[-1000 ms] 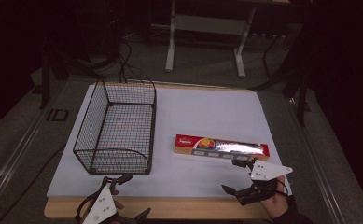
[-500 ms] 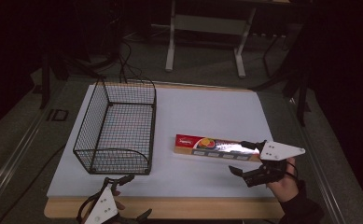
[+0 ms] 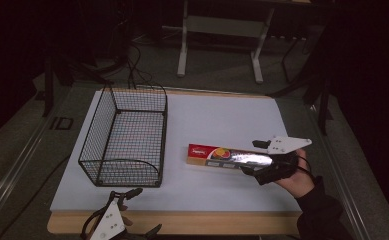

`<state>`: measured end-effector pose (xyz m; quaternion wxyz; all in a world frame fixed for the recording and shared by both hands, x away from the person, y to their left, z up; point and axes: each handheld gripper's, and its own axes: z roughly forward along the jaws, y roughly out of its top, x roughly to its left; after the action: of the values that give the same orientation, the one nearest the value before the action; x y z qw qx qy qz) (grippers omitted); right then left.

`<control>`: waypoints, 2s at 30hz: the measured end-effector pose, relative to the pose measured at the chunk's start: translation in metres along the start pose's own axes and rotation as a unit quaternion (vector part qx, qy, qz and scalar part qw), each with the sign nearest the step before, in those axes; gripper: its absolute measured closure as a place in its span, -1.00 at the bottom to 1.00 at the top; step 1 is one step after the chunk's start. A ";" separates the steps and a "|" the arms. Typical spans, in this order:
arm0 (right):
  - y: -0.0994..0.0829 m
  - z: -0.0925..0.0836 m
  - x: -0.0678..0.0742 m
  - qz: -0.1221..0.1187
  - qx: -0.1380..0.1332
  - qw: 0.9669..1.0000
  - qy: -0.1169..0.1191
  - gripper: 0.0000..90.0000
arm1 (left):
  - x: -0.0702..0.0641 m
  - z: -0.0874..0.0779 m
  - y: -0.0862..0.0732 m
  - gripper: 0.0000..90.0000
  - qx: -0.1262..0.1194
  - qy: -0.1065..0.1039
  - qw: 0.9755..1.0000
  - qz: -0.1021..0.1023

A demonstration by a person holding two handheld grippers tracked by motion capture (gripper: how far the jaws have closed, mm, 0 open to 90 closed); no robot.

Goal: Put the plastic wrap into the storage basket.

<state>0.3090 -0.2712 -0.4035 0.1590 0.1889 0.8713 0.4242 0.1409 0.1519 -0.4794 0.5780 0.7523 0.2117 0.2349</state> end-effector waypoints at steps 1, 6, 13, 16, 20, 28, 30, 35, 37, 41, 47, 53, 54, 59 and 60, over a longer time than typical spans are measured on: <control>0.001 0.002 -0.001 -0.003 0.003 1.000 -0.005 -0.80 | 0.000 0.000 0.000 -1.00 0.000 0.000 1.000 0.000; 0.008 0.012 -0.012 -0.013 0.023 1.000 -0.004 -0.79 | 0.000 0.000 0.000 -1.00 0.001 -0.002 1.000 -0.002; 0.015 0.029 -0.026 -0.014 0.055 0.998 0.006 -0.75 | 0.000 0.001 -0.001 -1.00 0.004 -0.004 1.000 -0.001; 0.015 0.038 -0.031 -0.012 0.070 0.997 0.008 -0.74 | 0.001 0.001 -0.001 -1.00 0.005 -0.005 1.000 -0.002; 0.012 0.051 -0.038 -0.006 0.097 0.995 0.014 -0.71 | 0.001 0.000 -0.001 -1.00 0.005 -0.003 1.000 -0.003; 0.002 0.074 -0.048 0.000 0.128 0.991 0.030 -0.68 | 0.000 0.000 -0.001 -1.00 0.007 0.000 1.000 -0.002; -0.001 0.080 -0.048 -0.003 0.143 0.989 0.033 -0.68 | 0.000 0.000 -0.002 -1.00 0.007 0.000 1.000 -0.002; -0.009 0.096 -0.049 -0.013 0.175 0.984 0.039 -0.65 | 0.000 -0.001 -0.002 -1.00 0.009 0.002 1.000 -0.002; -0.012 0.101 -0.050 -0.015 0.181 0.983 0.041 -0.62 | 0.000 -0.001 -0.002 -1.00 0.010 0.003 1.000 -0.002; -0.016 0.110 -0.052 -0.018 0.196 0.979 0.042 -0.62 | 0.000 -0.002 -0.003 -1.00 0.011 0.004 1.000 -0.003; -0.019 0.120 -0.058 -0.029 0.217 0.974 0.056 -0.54 | -0.001 -0.003 -0.004 -1.00 0.015 0.008 1.000 -0.005; -0.023 0.129 -0.060 -0.036 0.248 0.965 0.079 -0.39 | -0.001 -0.004 -0.005 -1.00 0.018 0.013 1.000 -0.006; -0.023 0.129 -0.060 -0.043 0.251 0.964 0.079 -0.38 | -0.001 -0.004 -0.005 -1.00 0.018 0.013 1.000 -0.006; -0.023 0.131 -0.060 -0.070 0.268 0.957 0.085 -0.35 | -0.001 -0.003 -0.005 -1.00 0.022 0.015 1.000 -0.008; -0.023 0.132 -0.061 -0.074 0.276 0.954 0.088 -0.35 | -0.001 -0.003 -0.006 -1.00 0.023 0.015 1.000 -0.008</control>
<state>0.4157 -0.2233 -0.4927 0.0547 0.1224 0.9765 0.1688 0.1382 0.1553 -0.4841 0.5591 0.7600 0.2319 0.2368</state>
